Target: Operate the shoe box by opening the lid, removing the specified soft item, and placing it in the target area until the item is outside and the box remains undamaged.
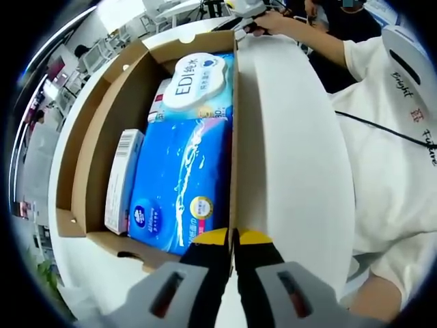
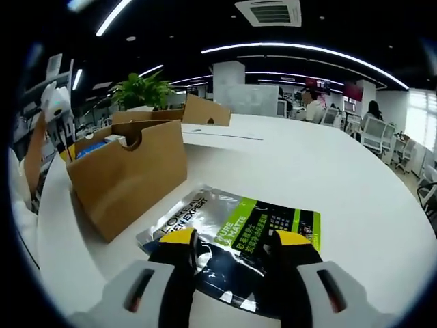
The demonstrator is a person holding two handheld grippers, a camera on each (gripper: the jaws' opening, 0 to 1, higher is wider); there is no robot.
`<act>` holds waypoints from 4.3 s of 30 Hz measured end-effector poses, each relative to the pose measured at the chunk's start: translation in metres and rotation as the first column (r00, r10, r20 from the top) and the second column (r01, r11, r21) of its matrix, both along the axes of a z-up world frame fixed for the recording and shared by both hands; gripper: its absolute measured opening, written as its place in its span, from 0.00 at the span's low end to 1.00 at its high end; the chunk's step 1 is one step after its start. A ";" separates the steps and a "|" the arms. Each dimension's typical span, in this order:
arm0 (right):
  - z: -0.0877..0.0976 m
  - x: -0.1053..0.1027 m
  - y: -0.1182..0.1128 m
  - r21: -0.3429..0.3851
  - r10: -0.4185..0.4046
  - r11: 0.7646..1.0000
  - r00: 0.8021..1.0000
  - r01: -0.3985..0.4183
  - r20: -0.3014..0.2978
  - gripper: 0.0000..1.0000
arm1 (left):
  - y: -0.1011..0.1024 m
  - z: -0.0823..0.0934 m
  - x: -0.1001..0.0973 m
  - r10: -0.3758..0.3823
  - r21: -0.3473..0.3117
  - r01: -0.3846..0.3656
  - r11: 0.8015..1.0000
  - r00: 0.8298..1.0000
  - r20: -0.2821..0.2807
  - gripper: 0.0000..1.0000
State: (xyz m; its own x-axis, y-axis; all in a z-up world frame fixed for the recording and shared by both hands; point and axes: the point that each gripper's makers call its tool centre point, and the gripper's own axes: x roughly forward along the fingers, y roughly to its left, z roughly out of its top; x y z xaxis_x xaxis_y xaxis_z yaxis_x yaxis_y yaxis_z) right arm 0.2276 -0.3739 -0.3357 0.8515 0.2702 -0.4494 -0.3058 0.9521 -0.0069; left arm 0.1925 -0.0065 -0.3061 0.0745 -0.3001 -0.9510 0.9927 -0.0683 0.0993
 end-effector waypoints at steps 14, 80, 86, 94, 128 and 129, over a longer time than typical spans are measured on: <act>0.005 0.002 0.002 -0.080 0.013 0.997 1.000 -0.012 0.023 0.44 | 0.001 -0.001 0.000 0.001 0.010 -0.001 1.000 1.000 0.001 0.02; 0.079 -0.006 0.035 -0.034 0.187 0.982 0.971 -0.184 0.149 0.49 | 0.002 -0.001 -0.001 0.012 0.070 -0.011 0.998 1.000 -0.026 0.02; 0.080 -0.005 0.029 -0.016 0.171 0.985 0.973 -0.171 0.152 0.50 | 0.003 -0.001 -0.002 0.000 0.050 0.000 0.999 1.000 -0.014 0.01; 0.083 -0.010 0.026 -0.012 0.157 0.987 0.972 -0.158 0.174 0.52 | 0.003 -0.002 -0.001 0.005 0.066 -0.004 0.998 1.000 -0.029 0.01; 0.159 -0.018 0.074 -0.036 0.319 0.945 0.892 -0.325 0.319 0.45 | 0.004 -0.001 0.001 0.003 0.048 -0.002 0.999 1.000 -0.018 0.01; 0.158 -0.017 0.075 -0.078 0.343 0.939 0.888 -0.336 0.305 0.43 | 0.003 -0.001 0.001 0.003 0.049 -0.002 0.999 1.000 -0.018 0.01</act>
State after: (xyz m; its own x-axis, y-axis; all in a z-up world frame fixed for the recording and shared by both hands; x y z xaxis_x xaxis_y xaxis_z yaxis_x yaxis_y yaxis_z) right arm 0.2105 -0.2989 -0.1779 0.8061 0.5611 -0.1880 -0.5895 0.7889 -0.1736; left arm 0.1931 -0.0031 -0.3075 0.0577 -0.2534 -0.9656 0.9945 -0.0696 0.0778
